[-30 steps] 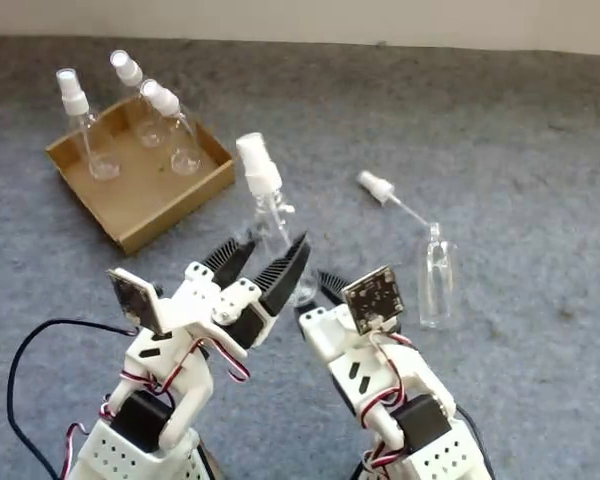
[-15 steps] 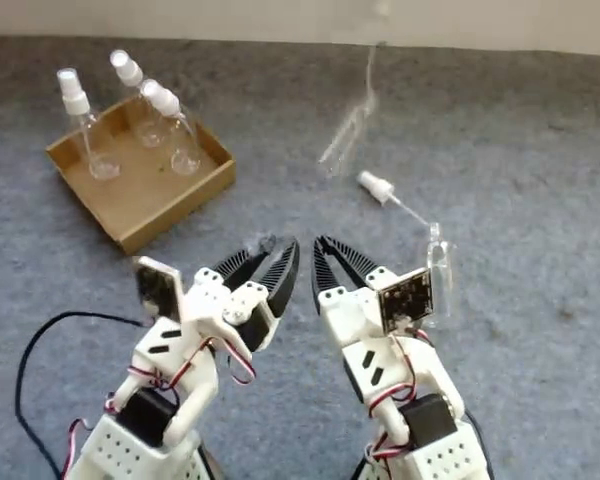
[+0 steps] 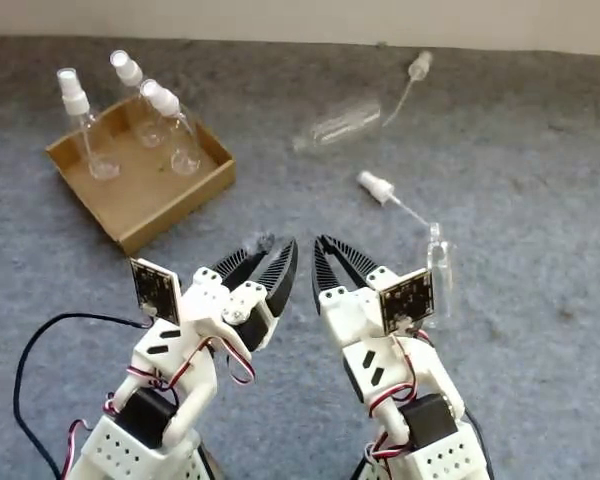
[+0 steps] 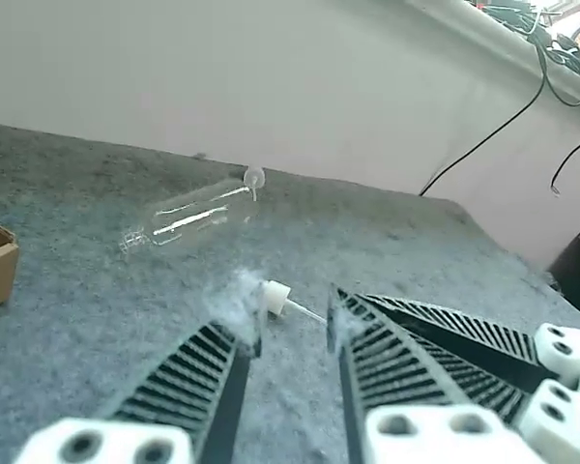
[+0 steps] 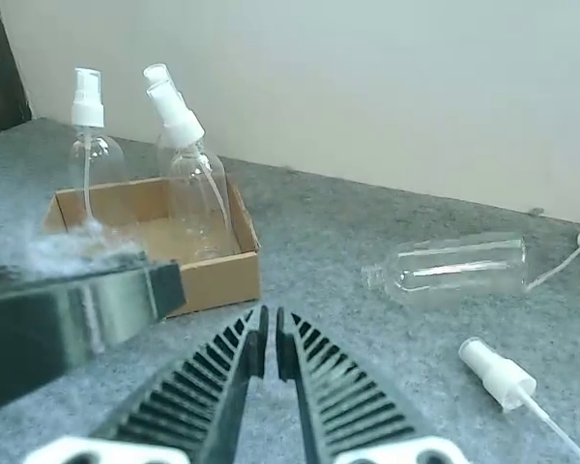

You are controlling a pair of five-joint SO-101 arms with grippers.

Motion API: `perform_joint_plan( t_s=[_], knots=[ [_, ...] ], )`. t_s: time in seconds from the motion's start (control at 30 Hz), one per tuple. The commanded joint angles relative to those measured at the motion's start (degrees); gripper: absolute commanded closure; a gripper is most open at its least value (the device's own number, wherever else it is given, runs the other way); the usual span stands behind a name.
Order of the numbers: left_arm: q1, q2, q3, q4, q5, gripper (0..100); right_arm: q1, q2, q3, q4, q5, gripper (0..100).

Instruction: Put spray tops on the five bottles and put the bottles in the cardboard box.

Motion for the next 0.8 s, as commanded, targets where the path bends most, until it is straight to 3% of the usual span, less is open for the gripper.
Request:
perform_joint_plan(
  t_s=[0.0, 0.3, 0.77],
  knots=[
    [-0.3, -0.7, 0.6, 0.3, -0.4, 92, 0.7, -0.7, 6.7, -1.2, 0.2, 98.5],
    [-12.8, -0.7, 0.6, 0.3, -0.4, 91, 0.9, -0.7, 6.6, 1.2, 0.4, 98.6],
    [-13.8, -0.6, 0.6, 5.5, -0.4, 91, 20.1, -0.7, 2.4, 2.5, -0.6, 98.2]
  ],
)
